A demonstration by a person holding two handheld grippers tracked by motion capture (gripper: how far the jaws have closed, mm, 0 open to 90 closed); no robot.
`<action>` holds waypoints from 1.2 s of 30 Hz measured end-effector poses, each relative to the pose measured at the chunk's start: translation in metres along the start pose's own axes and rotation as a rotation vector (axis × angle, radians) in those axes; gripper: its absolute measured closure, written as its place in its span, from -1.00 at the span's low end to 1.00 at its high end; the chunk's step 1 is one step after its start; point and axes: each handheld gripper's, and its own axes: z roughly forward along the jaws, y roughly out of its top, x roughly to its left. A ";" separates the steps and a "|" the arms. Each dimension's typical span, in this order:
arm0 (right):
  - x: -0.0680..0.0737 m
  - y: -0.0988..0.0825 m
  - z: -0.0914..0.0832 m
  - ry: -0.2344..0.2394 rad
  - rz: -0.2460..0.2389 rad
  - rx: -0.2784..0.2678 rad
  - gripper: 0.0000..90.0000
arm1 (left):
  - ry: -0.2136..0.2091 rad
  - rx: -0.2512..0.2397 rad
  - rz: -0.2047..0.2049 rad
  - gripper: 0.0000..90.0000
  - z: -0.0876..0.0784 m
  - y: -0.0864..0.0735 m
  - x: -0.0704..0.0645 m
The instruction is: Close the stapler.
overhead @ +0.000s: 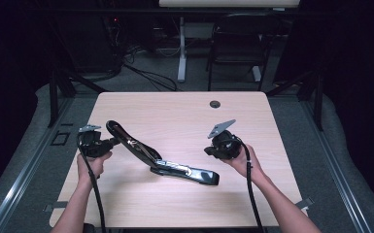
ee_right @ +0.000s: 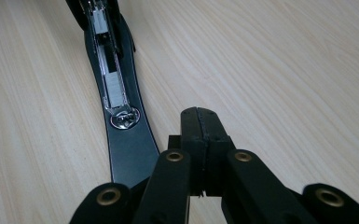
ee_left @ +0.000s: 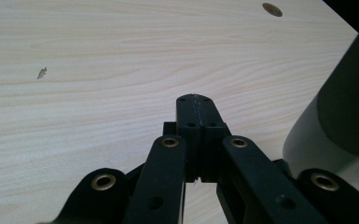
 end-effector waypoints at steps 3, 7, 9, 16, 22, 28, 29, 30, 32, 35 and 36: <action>0.003 0.002 -0.001 -0.002 -0.014 -0.003 1.00 | -0.004 -0.006 0.002 1.00 0.000 0.001 -0.002; 0.004 0.004 -0.005 -0.008 -0.001 -0.022 1.00 | -0.011 -0.021 0.014 1.00 -0.001 0.002 -0.007; 0.007 0.006 -0.006 -0.007 0.000 -0.034 1.00 | -0.021 -0.027 0.016 1.00 -0.001 0.002 -0.009; 0.012 0.009 -0.007 0.001 -0.001 -0.044 1.00 | -0.061 -0.053 0.030 1.00 -0.004 0.005 -0.015; 0.014 0.013 -0.008 0.010 0.013 -0.056 1.00 | -0.082 -0.071 0.051 1.00 -0.006 0.007 -0.023; 0.016 0.016 -0.007 0.019 0.025 -0.072 1.00 | -0.091 -0.083 0.050 1.00 -0.010 0.008 -0.027; 0.017 0.016 -0.007 0.018 0.022 -0.069 1.00 | -0.093 -0.086 0.056 1.00 -0.010 0.009 -0.028; 0.017 0.016 -0.006 0.019 0.019 -0.071 1.00 | -0.096 -0.087 0.059 1.00 -0.010 0.009 -0.030; 0.017 0.017 -0.006 0.019 0.025 -0.078 1.00 | -0.096 -0.090 0.067 1.00 -0.010 0.010 -0.033; 0.017 0.018 -0.004 0.028 0.032 -0.083 1.00 | -0.094 -0.095 0.076 1.00 -0.011 0.010 -0.035; 0.018 0.019 -0.004 0.034 0.034 -0.086 1.00 | -0.095 -0.095 0.075 1.00 -0.011 0.010 -0.035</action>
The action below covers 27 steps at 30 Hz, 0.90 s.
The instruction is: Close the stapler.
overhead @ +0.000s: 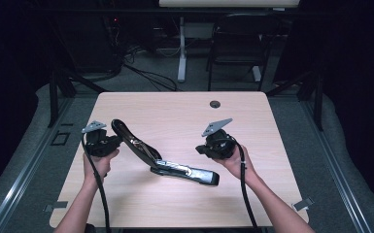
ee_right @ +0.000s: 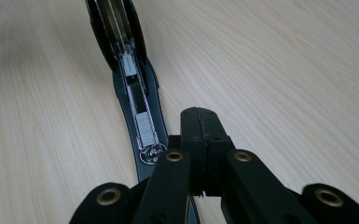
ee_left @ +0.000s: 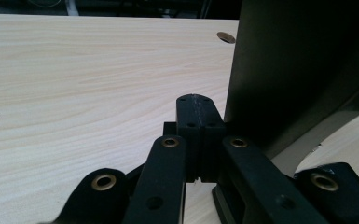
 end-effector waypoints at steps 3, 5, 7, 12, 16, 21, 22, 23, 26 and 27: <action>0.003 0.002 0.000 0.002 -0.003 -0.008 1.00 | 0.001 -0.001 0.009 1.00 -0.001 0.000 -0.001; 0.004 0.003 -0.001 0.007 -0.002 -0.013 1.00 | -0.001 -0.005 0.013 1.00 0.000 0.000 -0.002; 0.005 0.004 -0.001 0.014 0.002 -0.018 1.00 | -0.004 -0.010 0.016 1.00 0.000 0.000 -0.004; 0.008 0.007 0.003 0.024 0.003 -0.018 1.00 | -0.007 -0.018 0.022 1.00 -0.001 0.000 -0.009; 0.011 0.010 0.005 0.027 0.001 -0.021 1.00 | -0.019 -0.022 0.037 1.00 0.000 0.001 -0.013; 0.012 0.015 0.005 0.028 -0.004 -0.040 1.00 | -0.036 -0.007 0.052 1.00 0.002 0.001 -0.020; 0.012 0.017 0.004 0.029 -0.004 -0.047 1.00 | -0.039 -0.009 0.055 1.00 0.003 0.001 -0.021; 0.012 0.018 0.004 0.030 -0.004 -0.043 1.00 | -0.043 -0.004 0.060 1.00 0.003 0.001 -0.022; 0.013 0.021 0.004 0.034 -0.006 -0.049 1.00 | -0.050 -0.002 0.069 1.00 0.005 0.001 -0.025; 0.013 0.022 0.004 0.034 -0.003 -0.050 1.00 | -0.046 -0.004 0.070 1.00 0.005 0.001 -0.026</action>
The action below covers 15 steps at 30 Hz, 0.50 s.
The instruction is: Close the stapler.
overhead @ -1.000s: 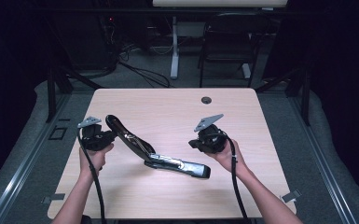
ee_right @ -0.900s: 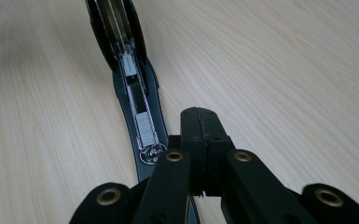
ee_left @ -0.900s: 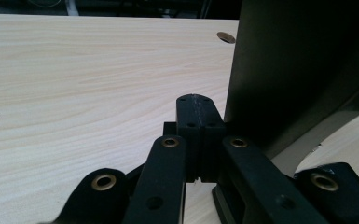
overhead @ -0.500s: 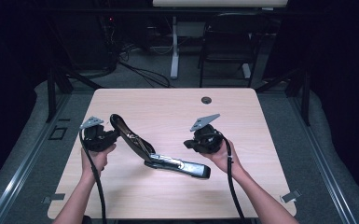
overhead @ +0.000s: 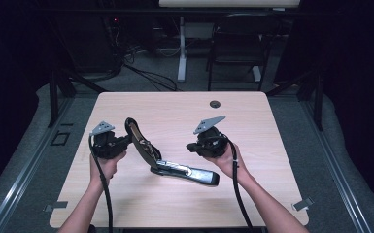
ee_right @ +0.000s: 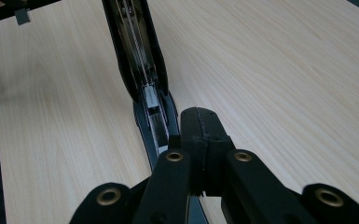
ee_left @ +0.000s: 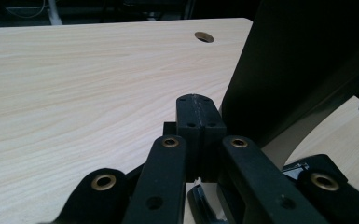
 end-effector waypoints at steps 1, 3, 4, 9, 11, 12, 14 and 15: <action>0.001 0.001 0.001 0.003 0.001 -0.006 1.00 | -0.003 0.002 0.000 1.00 0.000 0.000 -0.001; 0.002 0.004 0.002 0.006 0.000 -0.011 1.00 | -0.001 0.005 0.004 1.00 0.001 0.000 -0.001; 0.003 0.006 0.003 0.007 -0.002 -0.016 1.00 | -0.003 0.005 0.003 1.00 0.001 -0.001 -0.002; 0.006 0.017 0.006 0.014 -0.019 -0.033 1.00 | -0.002 0.004 0.006 1.00 0.002 -0.001 -0.002; 0.007 0.021 0.007 0.016 -0.021 -0.038 1.00 | -0.005 0.010 0.009 1.00 0.002 -0.001 -0.002; 0.007 0.024 0.007 0.020 -0.025 -0.037 1.00 | -0.006 0.011 0.010 1.00 0.002 -0.001 -0.002; 0.008 0.028 0.008 0.021 -0.028 -0.042 1.00 | -0.008 0.012 0.015 1.00 0.004 -0.002 -0.004; 0.009 0.030 0.008 0.023 -0.030 -0.045 1.00 | -0.009 0.013 0.017 1.00 0.004 -0.002 -0.004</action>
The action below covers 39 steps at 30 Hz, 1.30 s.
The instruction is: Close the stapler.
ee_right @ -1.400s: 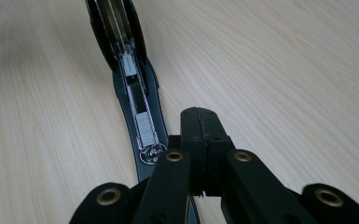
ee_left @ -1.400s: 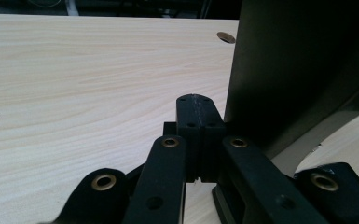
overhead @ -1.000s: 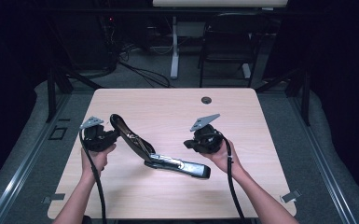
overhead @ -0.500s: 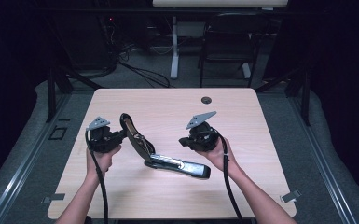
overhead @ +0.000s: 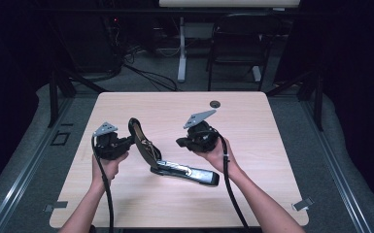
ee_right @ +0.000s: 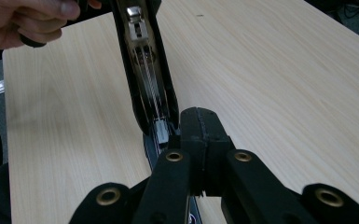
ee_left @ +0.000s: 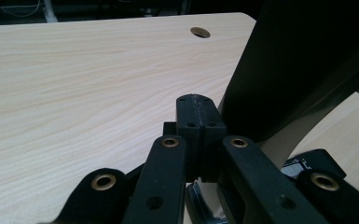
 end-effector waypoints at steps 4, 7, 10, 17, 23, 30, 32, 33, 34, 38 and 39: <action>0.003 0.009 0.003 0.004 -0.016 0.001 1.00 | -0.006 0.008 0.006 1.00 0.002 -0.001 -0.002; 0.002 0.013 0.006 0.009 -0.018 0.010 1.00 | -0.006 0.014 0.013 1.00 0.003 -0.001 -0.003; 0.003 0.017 0.008 0.012 -0.023 0.008 1.00 | -0.006 0.017 0.016 1.00 0.003 -0.001 -0.003; 0.007 0.026 0.010 0.020 -0.032 -0.016 1.00 | -0.008 0.025 0.026 1.00 0.006 -0.002 -0.006; 0.010 0.035 0.012 0.026 -0.041 -0.022 1.00 | -0.006 0.026 0.042 1.00 0.007 -0.002 -0.007; 0.018 0.046 0.014 0.041 -0.066 -0.038 1.00 | -0.016 0.035 0.049 1.00 0.008 -0.003 -0.009; 0.019 0.049 0.014 0.040 -0.070 -0.041 1.00 | -0.022 0.039 0.058 1.00 0.009 -0.003 -0.010; 0.019 0.050 0.014 0.040 -0.073 -0.037 1.00 | -0.021 0.040 0.060 1.00 0.010 -0.003 -0.010; 0.020 0.050 0.015 0.046 -0.071 -0.040 1.00 | -0.023 0.043 0.064 1.00 0.010 -0.004 -0.011; 0.021 0.052 0.014 0.043 -0.075 -0.043 1.00 | -0.029 0.047 0.084 1.00 0.011 -0.003 -0.013; 0.021 0.053 0.014 0.053 -0.077 -0.048 1.00 | -0.031 0.049 0.084 1.00 0.011 -0.003 -0.013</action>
